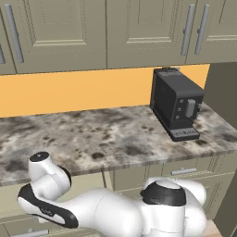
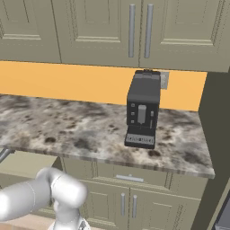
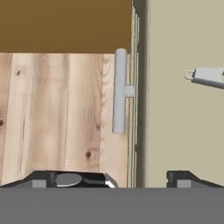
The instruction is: Take the tongs from the drawer on the left and place them on the dining counter next to the tray containing the kebab skewer.
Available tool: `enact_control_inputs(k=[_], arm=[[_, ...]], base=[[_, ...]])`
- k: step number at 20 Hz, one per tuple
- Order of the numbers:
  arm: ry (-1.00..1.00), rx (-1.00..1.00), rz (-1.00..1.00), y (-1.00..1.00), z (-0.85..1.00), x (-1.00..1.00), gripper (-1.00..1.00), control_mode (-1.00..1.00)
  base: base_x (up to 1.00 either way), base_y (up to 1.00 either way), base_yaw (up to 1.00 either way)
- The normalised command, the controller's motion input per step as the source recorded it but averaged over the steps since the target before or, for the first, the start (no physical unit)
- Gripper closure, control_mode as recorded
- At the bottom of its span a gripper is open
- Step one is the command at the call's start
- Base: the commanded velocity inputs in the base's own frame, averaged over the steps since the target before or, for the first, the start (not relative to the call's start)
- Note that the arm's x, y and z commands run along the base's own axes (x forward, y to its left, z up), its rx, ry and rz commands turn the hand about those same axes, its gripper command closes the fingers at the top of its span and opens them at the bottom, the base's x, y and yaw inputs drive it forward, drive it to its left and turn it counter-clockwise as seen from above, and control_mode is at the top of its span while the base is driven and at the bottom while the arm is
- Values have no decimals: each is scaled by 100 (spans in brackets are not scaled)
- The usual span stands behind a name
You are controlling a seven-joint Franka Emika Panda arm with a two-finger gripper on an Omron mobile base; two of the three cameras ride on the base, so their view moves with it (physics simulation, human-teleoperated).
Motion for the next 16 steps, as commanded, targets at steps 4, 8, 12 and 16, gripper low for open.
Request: enact_control_inputs(k=[4,8,12,16], arm=[[17,0,8,0,0,34,-100,-100],[16,0,7,1,-2,33,-100,-100],[15,0,3,11,-12,23,-100,-100],[8,-3,1,28,-34,2,-100,-100]], base=[[0,0,0],[0,0,0],[0,0,0],[0,0,0]])
